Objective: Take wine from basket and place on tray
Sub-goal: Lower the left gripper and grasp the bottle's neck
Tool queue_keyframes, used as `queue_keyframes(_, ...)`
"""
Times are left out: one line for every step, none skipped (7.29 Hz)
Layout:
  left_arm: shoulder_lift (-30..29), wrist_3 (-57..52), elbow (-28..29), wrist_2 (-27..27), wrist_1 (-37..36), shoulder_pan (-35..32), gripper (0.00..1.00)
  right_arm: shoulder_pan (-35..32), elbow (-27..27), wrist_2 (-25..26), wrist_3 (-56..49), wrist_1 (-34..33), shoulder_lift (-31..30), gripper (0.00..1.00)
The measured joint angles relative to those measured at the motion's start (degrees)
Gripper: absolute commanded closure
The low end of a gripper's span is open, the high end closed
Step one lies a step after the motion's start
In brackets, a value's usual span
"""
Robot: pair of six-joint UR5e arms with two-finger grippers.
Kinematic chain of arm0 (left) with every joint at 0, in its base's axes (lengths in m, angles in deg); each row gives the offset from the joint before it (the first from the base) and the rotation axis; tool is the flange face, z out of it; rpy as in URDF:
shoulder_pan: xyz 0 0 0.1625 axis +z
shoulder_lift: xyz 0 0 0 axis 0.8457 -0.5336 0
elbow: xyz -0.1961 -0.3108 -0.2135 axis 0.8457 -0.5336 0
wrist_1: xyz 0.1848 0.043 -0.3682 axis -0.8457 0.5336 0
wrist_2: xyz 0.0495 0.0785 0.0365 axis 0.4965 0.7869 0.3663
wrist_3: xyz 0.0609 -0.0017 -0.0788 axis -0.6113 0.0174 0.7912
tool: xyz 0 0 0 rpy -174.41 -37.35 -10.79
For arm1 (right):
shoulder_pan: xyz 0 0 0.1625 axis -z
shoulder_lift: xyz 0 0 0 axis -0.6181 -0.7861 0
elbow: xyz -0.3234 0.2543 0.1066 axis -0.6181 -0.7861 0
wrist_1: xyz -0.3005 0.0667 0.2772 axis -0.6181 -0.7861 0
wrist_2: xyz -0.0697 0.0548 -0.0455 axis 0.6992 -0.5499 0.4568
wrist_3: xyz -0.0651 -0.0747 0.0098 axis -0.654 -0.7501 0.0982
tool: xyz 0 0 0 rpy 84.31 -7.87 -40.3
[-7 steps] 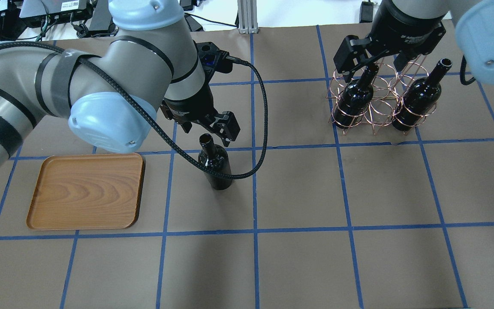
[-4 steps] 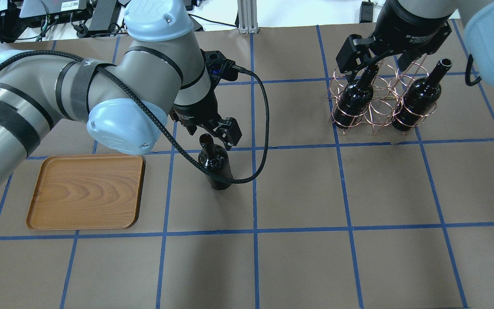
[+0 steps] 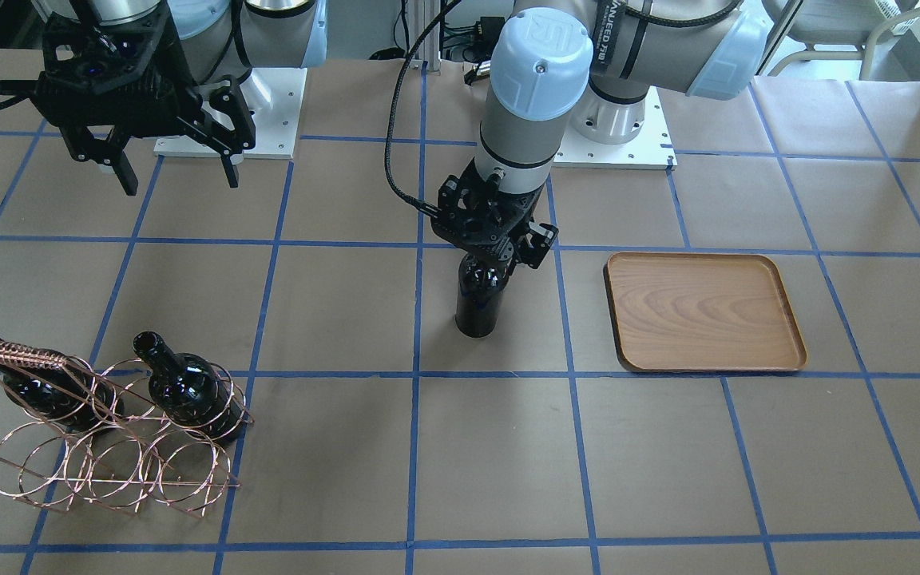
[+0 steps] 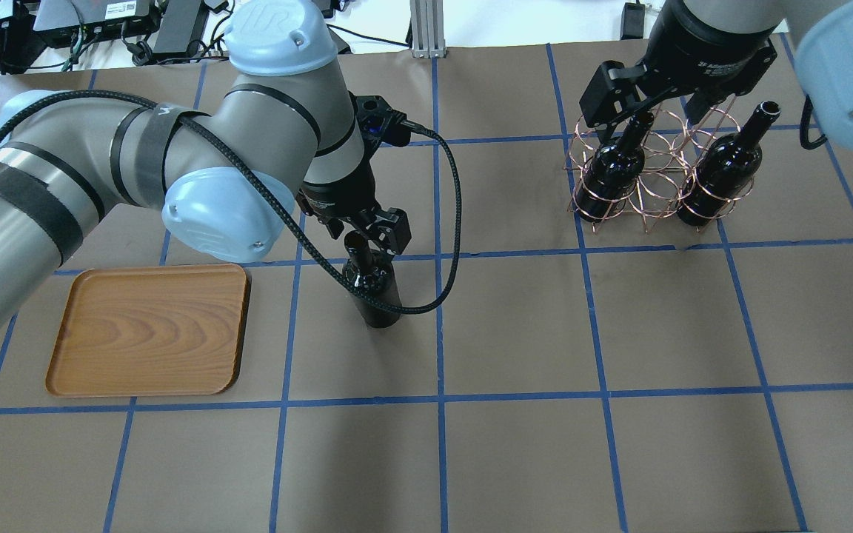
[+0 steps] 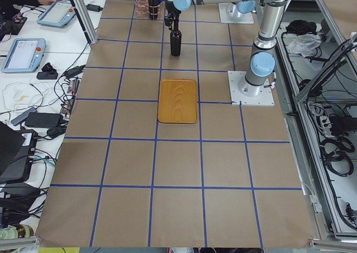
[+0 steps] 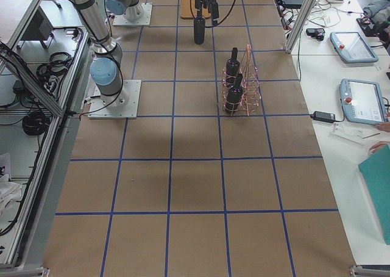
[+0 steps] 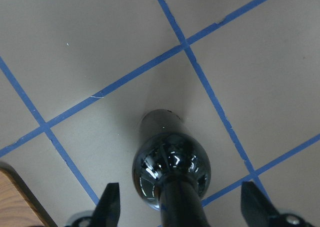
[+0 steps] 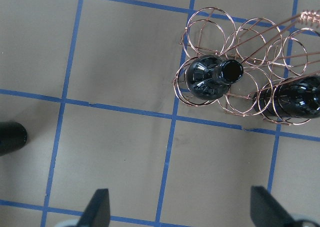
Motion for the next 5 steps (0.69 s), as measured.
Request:
queue_keyframes(-0.1, 0.0, 0.0, 0.0, 0.2, 0.0, 0.26, 0.0, 0.1, 0.1, 0.0, 0.2, -0.1, 0.00)
queue_keyframes(-0.1, 0.0, 0.0, 0.0, 0.6, 0.0, 0.26, -0.1, 0.1, 0.1, 0.0, 0.5, -0.3, 0.00)
queue_keyframes(-0.1, 0.0, 0.0, 0.4, 1.2, 0.0, 0.26, -0.1, 0.2, 0.1, 0.0, 0.6, -0.4, 0.00)
queue_keyframes(-0.1, 0.0, 0.1, 0.8, 1.8, 0.0, 0.32, -0.1, 0.3, 0.1, 0.0, 0.7, -0.6, 0.00)
queue_keyframes(-0.1, 0.0, 0.1, 1.1, 2.1, 0.0, 0.41, -0.1, 0.3, 0.3, 0.0, 0.8, -0.8, 0.00)
